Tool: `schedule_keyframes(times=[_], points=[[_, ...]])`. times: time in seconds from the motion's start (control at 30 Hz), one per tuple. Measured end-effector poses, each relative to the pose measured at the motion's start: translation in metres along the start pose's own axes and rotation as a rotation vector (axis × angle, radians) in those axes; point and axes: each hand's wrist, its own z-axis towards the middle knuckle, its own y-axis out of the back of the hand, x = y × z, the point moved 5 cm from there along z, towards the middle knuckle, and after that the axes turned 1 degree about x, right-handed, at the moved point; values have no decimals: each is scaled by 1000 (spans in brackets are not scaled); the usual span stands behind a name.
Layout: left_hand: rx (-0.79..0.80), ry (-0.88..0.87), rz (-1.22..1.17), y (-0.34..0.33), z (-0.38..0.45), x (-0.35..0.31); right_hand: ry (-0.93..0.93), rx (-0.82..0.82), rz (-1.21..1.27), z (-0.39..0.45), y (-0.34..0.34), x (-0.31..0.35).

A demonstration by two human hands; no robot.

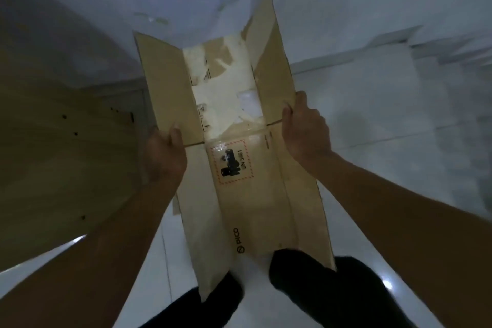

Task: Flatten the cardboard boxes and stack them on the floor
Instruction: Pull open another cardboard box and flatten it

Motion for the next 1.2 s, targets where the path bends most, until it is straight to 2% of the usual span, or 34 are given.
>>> schedule_keyframes(times=[0.27, 0.53, 0.7, 0.83, 0.93, 1.0, 1.07, 1.1, 1.13, 1.2], points=[[-35, 7, 13, -122, 84, 114, -22, 37, 108, 73, -182, -43], [-67, -47, 52, -187, 152, 192, -1, 30, 204, 122, -305, -60], [-39, -83, 22, -210, 168, 228, 0, 45, 229, 132, -349, -77], [-28, -52, 8, -213, 182, 260, 36, -19, 217, 137, -358, -82], [-88, -2, 178, -211, 183, 269, 84, 1, 110, 141, -364, -80], [-97, -26, 371, -212, 177, 265, 161, -70, -86, 140, -367, -80], [-36, -201, 533, -225, 170, 262, 221, -108, -270, 139, -377, -84], [20, -284, 606, -235, 168, 264, 232, -68, -313, 138, -386, -89], [86, -321, 651, -246, 167, 269, 238, -13, -324, 137, -397, -94], [223, -250, 620, -266, 164, 281, 260, 95, -303, 132, -418, -102]])
